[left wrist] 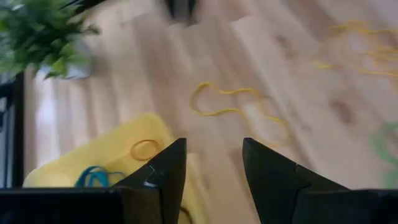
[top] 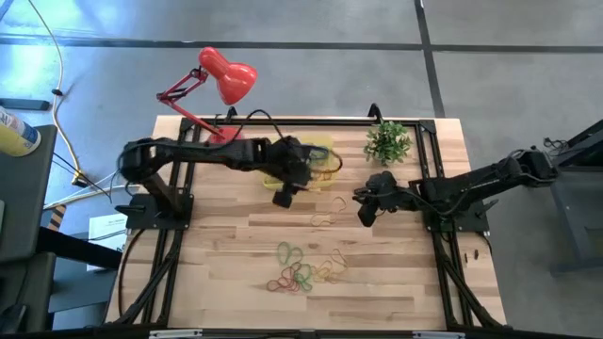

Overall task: Pick and place rubber bands into bin
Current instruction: Put the red rubber band into the yellow container

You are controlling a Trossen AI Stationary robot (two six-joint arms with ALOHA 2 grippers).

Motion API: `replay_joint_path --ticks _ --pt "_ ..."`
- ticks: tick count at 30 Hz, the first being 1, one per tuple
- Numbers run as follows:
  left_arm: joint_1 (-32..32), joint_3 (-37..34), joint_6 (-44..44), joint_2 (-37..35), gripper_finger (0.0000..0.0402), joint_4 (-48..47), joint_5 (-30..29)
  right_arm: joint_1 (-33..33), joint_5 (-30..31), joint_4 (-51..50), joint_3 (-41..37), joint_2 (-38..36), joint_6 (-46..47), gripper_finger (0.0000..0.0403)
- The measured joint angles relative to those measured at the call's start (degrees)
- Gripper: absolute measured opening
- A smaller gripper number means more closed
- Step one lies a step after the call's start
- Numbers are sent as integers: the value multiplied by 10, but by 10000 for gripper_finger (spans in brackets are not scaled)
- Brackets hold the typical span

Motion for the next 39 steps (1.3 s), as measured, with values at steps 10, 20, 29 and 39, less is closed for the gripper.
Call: replay_joint_path --ticks 10,20,29,39 --pt "-111 0 -41 -38 147 -77 -66 -103 -141 17 0 72 -168 73" --pt "-162 0 -116 -42 147 -152 -119 -158 -264 121 0 189 -269 74" --pt "-224 -8 -213 -64 147 -240 -160 -170 -296 133 0 209 -267 115" --pt "-356 -115 -394 -72 147 -51 -174 -169 -298 133 0 209 -271 157"
